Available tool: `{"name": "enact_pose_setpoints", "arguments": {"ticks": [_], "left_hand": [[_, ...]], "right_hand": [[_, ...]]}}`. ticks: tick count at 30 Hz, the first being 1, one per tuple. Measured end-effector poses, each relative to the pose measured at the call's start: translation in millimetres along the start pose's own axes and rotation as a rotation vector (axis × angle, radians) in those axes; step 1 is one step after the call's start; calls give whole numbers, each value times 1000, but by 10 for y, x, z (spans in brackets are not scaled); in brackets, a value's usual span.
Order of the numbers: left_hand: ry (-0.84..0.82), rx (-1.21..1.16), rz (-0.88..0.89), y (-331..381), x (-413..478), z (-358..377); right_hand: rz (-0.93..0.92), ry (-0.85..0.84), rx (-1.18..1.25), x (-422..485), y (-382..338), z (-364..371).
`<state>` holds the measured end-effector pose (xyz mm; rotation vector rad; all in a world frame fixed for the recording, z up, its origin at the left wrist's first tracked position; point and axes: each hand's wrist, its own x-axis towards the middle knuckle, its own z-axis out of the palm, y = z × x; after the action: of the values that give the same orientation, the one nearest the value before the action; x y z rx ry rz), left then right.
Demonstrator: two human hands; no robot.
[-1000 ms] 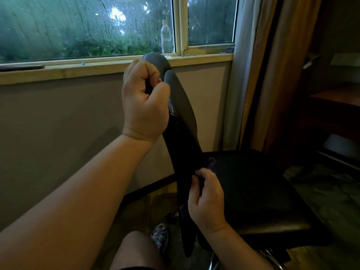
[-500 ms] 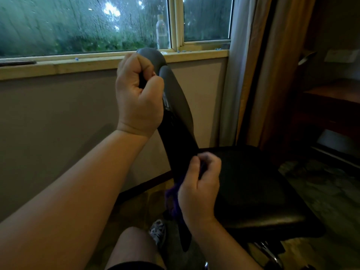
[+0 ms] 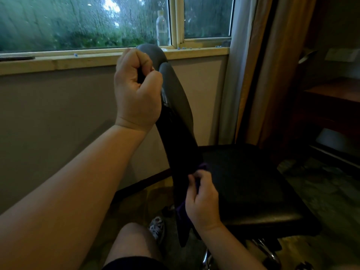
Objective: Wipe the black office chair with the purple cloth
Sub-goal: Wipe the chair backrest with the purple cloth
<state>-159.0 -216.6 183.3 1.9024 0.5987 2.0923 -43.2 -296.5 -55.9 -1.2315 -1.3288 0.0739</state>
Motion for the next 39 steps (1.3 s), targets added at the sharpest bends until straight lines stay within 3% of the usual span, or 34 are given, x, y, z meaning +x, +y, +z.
{"name": "enact_pose_setpoints", "arguments": {"ticks": [3, 9, 19, 23, 27, 31, 35, 39], "left_hand": [[3, 15, 5, -13, -5, -7], [0, 7, -16, 15, -8, -20], [-12, -13, -52, 14, -10, -10], [-16, -17, -62, -6, -8, -19], [-18, -18, -53, -31, 5, -31], [-9, -25, -50, -43, 8, -27], [15, -22, -32, -45, 4, 3], [19, -10, -22, -48, -12, -8]], "right_hand": [[201, -67, -58, -317, 199, 10], [436, 85, 100, -302, -36, 93], [16, 270, 387, 989, -1092, 62], [-86, 267, 389, 1137, -1119, 102], [-156, 209, 232, 1034, -770, 79], [244, 153, 164, 704, -220, -41], [644, 203, 128, 400, 61, -100], [1202, 260, 331, 320, 62, -97]]}}
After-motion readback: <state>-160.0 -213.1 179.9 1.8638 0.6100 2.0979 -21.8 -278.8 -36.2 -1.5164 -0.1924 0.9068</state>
